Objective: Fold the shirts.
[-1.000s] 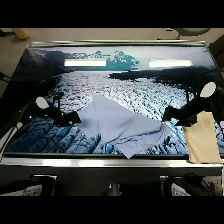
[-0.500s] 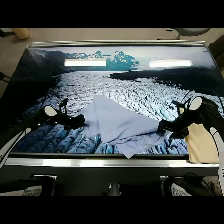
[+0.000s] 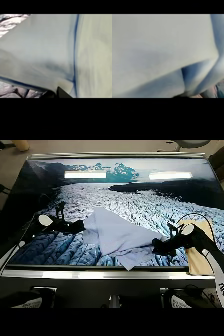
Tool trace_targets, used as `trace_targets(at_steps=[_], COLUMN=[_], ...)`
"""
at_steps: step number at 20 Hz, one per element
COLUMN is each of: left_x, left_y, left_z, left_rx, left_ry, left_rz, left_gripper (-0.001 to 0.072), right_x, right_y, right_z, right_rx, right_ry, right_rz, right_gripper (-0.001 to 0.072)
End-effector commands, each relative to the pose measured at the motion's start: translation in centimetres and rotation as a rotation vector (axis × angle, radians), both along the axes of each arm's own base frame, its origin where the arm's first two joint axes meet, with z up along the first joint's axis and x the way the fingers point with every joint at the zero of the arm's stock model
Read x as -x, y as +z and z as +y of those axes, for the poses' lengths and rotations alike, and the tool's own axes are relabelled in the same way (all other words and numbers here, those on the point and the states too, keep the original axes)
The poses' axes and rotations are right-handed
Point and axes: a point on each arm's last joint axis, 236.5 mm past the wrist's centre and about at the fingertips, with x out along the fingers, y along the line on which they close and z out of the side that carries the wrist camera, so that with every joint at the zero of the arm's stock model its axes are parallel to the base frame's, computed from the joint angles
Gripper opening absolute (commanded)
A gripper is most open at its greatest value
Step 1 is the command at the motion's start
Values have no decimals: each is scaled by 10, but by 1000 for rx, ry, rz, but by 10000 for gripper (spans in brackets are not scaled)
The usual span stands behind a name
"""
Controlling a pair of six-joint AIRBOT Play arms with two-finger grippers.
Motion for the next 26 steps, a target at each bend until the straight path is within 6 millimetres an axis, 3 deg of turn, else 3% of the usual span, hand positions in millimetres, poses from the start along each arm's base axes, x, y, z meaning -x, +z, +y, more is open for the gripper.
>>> trace_targets(at_steps=[1, 3, 4, 5, 7, 8, 9, 10, 11, 12, 14, 16, 17, 20, 21, 23, 26], left_x=[-34, -63, -69, -65, -22, 8, 36, 61, 78, 88, 90, 82, 77, 55, 44, 20, -2], left_y=[71, 178, 252, 326, 478, 531, 569, 594, 605, 607, 590, 560, 544, 487, 459, 386, 254], left_z=[12, 39, 58, 79, 131, 150, 164, 172, 172, 169, 171, 179, 183, 185, 185, 182, 156], left_rx=[-8, -28, -39, -58, -149, -192, -213, -190, -171, -179, -258, -340, -366, -381, -372, -327, -204], left_ry=[19, 73, 117, 165, 289, 343, 395, 445, 463, 453, 428, 406, 400, 360, 348, 319, 267], left_rz=[-259, -541, -710, -880, -1236, -1361, -1444, -1483, -1496, -1500, -1440, -1327, -1266, -1099, -1030, -861, -582], left_gripper=[22, 22, 21, 21, 21, 21, 21, 21, 21, 22, 22, 22, 22, 23, 23, 24, 24], right_x=[-16, -55, -80, -102, -116, -106, -89, -68, -51, -39, -28, -26, -27, -19, -16, -18, -47], right_y=[26, 91, 140, 206, 354, 420, 475, 520, 548, 561, 561, 536, 512, 396, 352, 274, 169], right_z=[12, -6, -19, -33, -63, -76, -84, -82, -76, -69, -66, -65, -64, -51, -44, -24, -13], right_rx=[-61, 30, 106, 198, 391, 470, 509, 504, 478, 448, 437, 441, 426, 343, 296, 179, 90], right_ry=[67, 156, 173, 171, 74, -2, -87, -149, -177, -185, -185, -151, -129, -3, 45, 117, 17], right_rz=[-94, -296, -446, -629, -1003, -1171, -1313, -1442, -1537, -1585, -1579, -1477, -1377, -888, -727, -532, -444], right_gripper=[17, 17, 17, 17, 18, 18, 17, 17, 18, 18, 18, 19, 19, 19, 19, 19, 19])
